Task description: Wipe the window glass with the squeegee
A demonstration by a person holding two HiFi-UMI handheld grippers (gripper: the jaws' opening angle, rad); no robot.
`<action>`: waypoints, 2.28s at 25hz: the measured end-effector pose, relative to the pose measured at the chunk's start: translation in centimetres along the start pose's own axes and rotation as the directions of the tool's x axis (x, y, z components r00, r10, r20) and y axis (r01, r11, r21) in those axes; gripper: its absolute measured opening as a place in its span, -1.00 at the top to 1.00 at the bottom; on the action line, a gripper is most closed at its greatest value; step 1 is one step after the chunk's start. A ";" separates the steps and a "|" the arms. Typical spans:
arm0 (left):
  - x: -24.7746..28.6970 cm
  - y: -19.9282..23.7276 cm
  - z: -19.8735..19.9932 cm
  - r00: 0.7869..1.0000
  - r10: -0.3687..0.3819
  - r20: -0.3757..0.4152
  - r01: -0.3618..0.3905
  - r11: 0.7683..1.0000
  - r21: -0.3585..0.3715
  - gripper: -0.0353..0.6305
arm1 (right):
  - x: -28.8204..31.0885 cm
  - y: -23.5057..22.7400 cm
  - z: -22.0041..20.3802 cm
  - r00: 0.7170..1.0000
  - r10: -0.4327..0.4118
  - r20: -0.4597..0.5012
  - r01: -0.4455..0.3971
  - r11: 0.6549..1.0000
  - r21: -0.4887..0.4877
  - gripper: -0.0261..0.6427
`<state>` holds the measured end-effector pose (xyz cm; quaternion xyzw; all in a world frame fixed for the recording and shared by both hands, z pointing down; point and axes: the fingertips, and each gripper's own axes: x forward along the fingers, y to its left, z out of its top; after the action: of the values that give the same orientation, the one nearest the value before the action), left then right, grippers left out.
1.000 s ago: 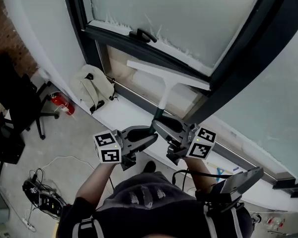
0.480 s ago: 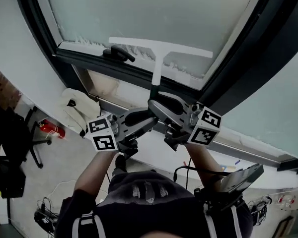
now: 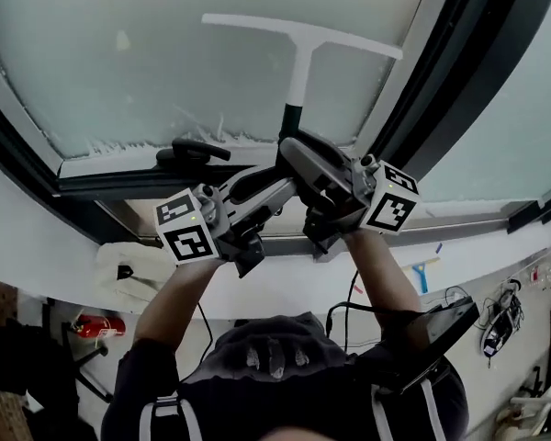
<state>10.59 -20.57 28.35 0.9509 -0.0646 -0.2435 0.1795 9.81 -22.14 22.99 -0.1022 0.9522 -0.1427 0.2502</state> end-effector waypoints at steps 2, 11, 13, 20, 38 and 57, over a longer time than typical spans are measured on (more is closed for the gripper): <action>1.5 0.3 0.9 1.000 -0.031 -0.001 0.031 0.999 0.005 0.59 | 0.4 -0.3 1.6 1.000 -0.003 0.003 0.003 0.999 -0.043 0.67; 6.9 0.6 5.7 0.998 -0.034 0.058 0.028 0.996 0.089 0.59 | 1.1 -1.2 8.9 0.993 0.066 0.099 -0.061 0.997 -0.049 0.67; 6.7 0.4 5.8 0.995 -0.040 0.096 0.030 0.995 0.097 0.59 | 1.1 -1.0 8.9 0.991 0.090 0.098 -0.086 0.995 -0.042 0.67; 7.2 0.2 6.4 0.986 -0.039 0.161 0.018 0.991 0.133 0.59 | 1.7 -0.4 9.5 0.992 0.121 0.045 -0.118 0.991 -0.063 0.67; 12.4 0.4 10.8 0.964 -0.101 0.247 0.078 0.992 0.101 0.60 | 1.8 -1.6 16.6 0.985 0.073 0.156 -0.065 0.996 -0.057 0.66; 13.6 2.9 9.7 1.000 0.016 -0.015 -0.014 0.993 0.117 0.60 | 1.8 -3.7 14.4 0.999 -0.042 -0.024 0.038 0.987 -0.158 0.66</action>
<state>17.58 -29.16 15.54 0.9612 -0.0844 -0.2305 0.1258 16.03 -29.23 11.38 -0.1388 0.9615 -0.0735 0.2254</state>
